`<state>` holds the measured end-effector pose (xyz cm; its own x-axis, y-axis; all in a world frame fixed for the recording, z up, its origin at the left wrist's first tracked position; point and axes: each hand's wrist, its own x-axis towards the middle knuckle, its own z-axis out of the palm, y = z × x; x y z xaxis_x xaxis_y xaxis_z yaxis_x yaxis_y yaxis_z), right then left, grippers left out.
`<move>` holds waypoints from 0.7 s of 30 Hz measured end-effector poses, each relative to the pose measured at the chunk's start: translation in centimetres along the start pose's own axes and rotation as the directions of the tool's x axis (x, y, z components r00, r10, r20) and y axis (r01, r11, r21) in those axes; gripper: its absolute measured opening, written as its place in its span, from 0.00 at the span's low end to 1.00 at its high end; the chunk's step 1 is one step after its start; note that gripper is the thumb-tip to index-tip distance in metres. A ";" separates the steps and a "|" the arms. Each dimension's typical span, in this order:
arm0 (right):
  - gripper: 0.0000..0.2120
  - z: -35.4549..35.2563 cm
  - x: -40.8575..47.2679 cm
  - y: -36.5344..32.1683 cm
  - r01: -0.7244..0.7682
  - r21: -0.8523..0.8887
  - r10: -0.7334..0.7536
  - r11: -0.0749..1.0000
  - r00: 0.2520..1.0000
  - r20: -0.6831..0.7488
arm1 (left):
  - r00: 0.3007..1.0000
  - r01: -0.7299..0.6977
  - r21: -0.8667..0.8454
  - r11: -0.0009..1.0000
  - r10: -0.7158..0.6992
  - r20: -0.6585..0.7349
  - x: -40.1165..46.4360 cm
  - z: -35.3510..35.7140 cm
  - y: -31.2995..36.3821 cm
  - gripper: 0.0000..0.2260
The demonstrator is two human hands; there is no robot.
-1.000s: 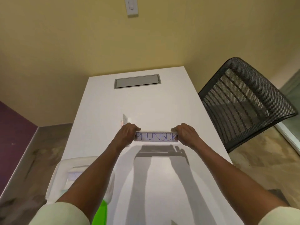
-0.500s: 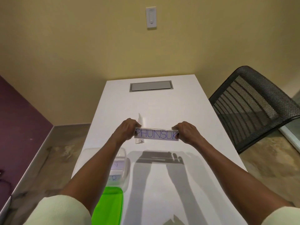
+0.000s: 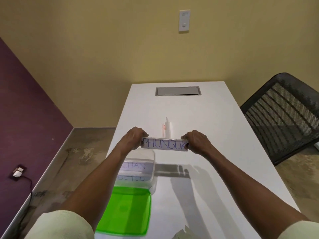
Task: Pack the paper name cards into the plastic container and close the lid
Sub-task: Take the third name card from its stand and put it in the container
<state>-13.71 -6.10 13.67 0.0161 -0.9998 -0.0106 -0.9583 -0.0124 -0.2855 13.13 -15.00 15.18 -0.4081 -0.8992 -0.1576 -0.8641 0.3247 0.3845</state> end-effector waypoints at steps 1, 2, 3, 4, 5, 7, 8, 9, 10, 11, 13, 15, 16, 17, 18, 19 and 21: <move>0.13 0.2 0.2 -0.7 0.009 -0.001 -0.009 1.000 1.000 0.003 | 1.000 0.001 0.001 1.000 -0.001 -0.004 -0.3 -0.2 -0.6 0.20; 0.12 0.4 0.3 -1.4 0.014 -0.005 -0.014 1.000 1.000 0.012 | 1.000 0.003 0.000 1.000 -0.003 -0.004 -0.6 -0.3 -1.3 0.20; 0.11 0.6 0.6 -2.0 0.022 -0.009 -0.022 1.000 1.000 0.021 | 1.000 0.008 -0.002 1.000 -0.008 -0.003 -0.9 -0.5 -2.0 0.21; 0.11 0.8 0.8 -2.7 0.027 -0.015 -0.027 1.000 0.999 0.029 | 1.000 0.015 -0.002 1.000 -0.015 0.001 -1.1 -0.7 -2.7 0.21; 0.13 1.1 1.0 -3.2 0.033 -0.020 -0.032 0.999 0.999 0.034 | 1.000 0.020 0.004 1.000 -0.020 0.004 -1.3 -0.9 -3.3 0.21; 0.15 1.6 1.4 -4.4 0.041 -0.037 -0.039 0.998 0.998 0.053 | 0.999 0.031 0.017 0.999 -0.031 0.011 -1.5 -1.2 -4.7 0.20; 0.15 1.8 1.6 -4.9 0.049 -0.045 -0.046 0.998 0.997 0.062 | 0.999 0.042 0.019 0.999 -0.042 0.011 -1.7 -1.3 -5.4 0.19; 0.14 2.1 1.7 -5.5 0.060 -0.048 -0.056 0.997 0.996 0.067 | 0.998 0.054 0.023 0.998 -0.054 0.012 -1.8 -1.4 -6.0 0.19; 0.13 2.2 1.9 -6.0 0.071 -0.051 -0.067 0.996 0.995 0.073 | 0.998 0.064 0.034 0.997 -0.064 0.013 -1.9 -1.5 -6.6 0.18; 0.13 2.4 2.1 -6.6 0.083 -0.051 -0.078 0.995 0.994 0.078 | 0.997 0.073 0.049 0.996 -0.074 0.012 -2.0 -1.6 -7.2 0.17; 0.14 2.9 2.5 -7.6 0.107 -0.052 -0.101 0.993 0.989 0.104 | 0.996 0.091 0.088 0.992 -0.092 0.013 -2.3 -1.8 -8.2 0.16; 0.12 3.4 2.8 -8.6 0.137 -0.035 -0.132 0.990 0.983 0.127 | 0.993 0.112 0.118 0.987 -0.117 0.031 -2.6 -2.1 -9.1 0.16; 0.11 3.6 3.0 -9.0 0.150 -0.023 -0.146 0.988 0.979 0.141 | 0.990 0.128 0.132 0.983 -0.134 0.043 -2.7 -2.3 -9.5 0.16; 0.11 3.9 3.2 -9.5 0.164 -0.013 -0.160 0.986 0.976 0.150 | 0.987 0.143 0.148 0.979 -0.153 0.056 -2.8 -2.5 -9.9 0.15; 0.13 4.3 3.4 -9.9 0.175 -0.008 -0.172 0.984 0.973 0.156 | 0.983 0.154 0.164 0.974 -0.167 0.072 -2.9 -2.6 -10.2 0.14; 0.16 4.6 3.5 -10.2 0.188 -0.009 -0.184 0.982 0.969 0.161 | 0.980 0.162 0.173 0.971 -0.180 0.090 -3.0 -2.7 -10.6 0.14; 0.21 5.4 3.8 -10.7 0.220 -0.026 -0.212 0.975 0.960 0.184 | 0.971 0.179 0.175 0.968 -0.202 0.129 -3.1 -2.8 -11.1 0.14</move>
<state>-1.82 -9.72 11.53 0.2711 -0.9542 -0.1265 -0.9383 -0.2327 -0.2557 24.79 -16.66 13.92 -0.2591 -0.9009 -0.3481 -0.9611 0.2048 0.1853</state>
